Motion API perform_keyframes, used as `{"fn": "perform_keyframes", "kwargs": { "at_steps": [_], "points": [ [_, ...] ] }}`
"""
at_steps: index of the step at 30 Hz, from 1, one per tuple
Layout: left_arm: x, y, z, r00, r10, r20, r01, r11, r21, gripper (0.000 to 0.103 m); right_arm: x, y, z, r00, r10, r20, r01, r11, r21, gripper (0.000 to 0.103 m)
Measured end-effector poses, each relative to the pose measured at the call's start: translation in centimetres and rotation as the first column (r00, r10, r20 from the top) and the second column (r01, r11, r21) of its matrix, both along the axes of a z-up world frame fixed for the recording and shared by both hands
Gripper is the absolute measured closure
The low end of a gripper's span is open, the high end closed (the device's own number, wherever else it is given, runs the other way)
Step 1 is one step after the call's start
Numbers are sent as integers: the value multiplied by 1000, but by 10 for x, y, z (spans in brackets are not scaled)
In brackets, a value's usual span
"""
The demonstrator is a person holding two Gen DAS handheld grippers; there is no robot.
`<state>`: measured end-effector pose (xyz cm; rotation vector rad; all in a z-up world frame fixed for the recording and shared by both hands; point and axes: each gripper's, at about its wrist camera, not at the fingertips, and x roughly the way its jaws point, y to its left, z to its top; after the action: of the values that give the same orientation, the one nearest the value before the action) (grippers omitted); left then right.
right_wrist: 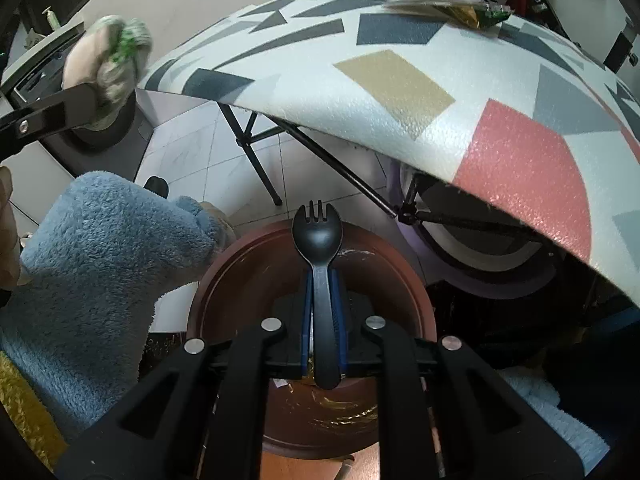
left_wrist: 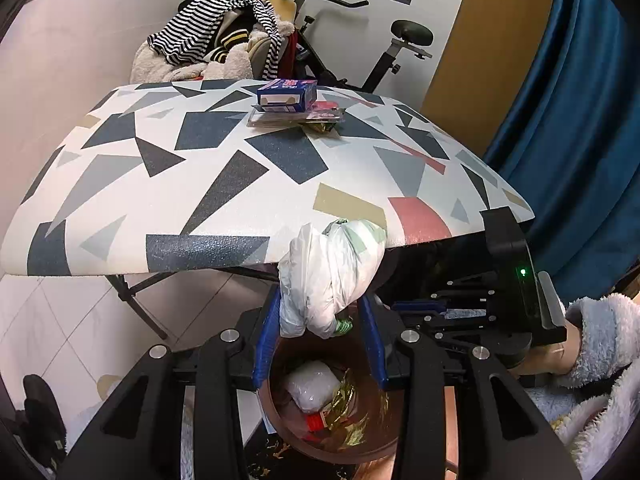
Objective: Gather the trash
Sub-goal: 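Lower the spork into the brown bin and open the right tool, then open the left tool over the bin to drop the white plastic bag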
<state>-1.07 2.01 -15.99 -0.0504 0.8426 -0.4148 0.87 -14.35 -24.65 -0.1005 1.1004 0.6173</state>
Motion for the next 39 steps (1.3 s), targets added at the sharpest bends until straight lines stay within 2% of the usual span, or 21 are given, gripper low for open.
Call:
{"fn": "perform_keyframes", "kwargs": {
  "at_steps": [3,6,9,11,14,17,21,28,32,39],
  "points": [
    [-1,2,1,1000,6,2,-6,1000,-3,66,1,-1,-1,1000,-2,-1,2,1000,4,83],
    [-2,2,1,1000,8,7,-8,1000,3,66,1,-2,-3,1000,-7,4,7,1000,8,70],
    [-3,-1,-1,1000,-6,14,6,1000,24,66,1,-6,3,998,-32,47,31,999,19,53],
    [-3,-5,-3,1000,-21,20,20,999,43,66,-3,-11,14,992,-54,113,51,998,30,35],
    [0,-11,-7,999,-43,22,41,997,59,66,-7,-18,32,972,-80,219,73,997,37,18],
    [3,-16,-11,997,-67,25,65,995,73,66,-10,-28,48,942,-92,322,88,996,27,8],
    [8,-24,-18,994,-109,26,106,991,81,65,-9,-41,58,916,-116,384,119,993,14,6],
    [13,-43,-49,980,-200,18,195,969,152,65,7,-58,61,916,-194,352,185,981,61,6],
    [15,-44,-64,976,-218,-27,220,969,116,65,11,-66,58,918,-228,326,215,974,76,6],
    [20,-44,-77,976,-204,-77,212,971,111,65,12,-64,51,926,-221,307,206,975,82,6]
  ]
}}
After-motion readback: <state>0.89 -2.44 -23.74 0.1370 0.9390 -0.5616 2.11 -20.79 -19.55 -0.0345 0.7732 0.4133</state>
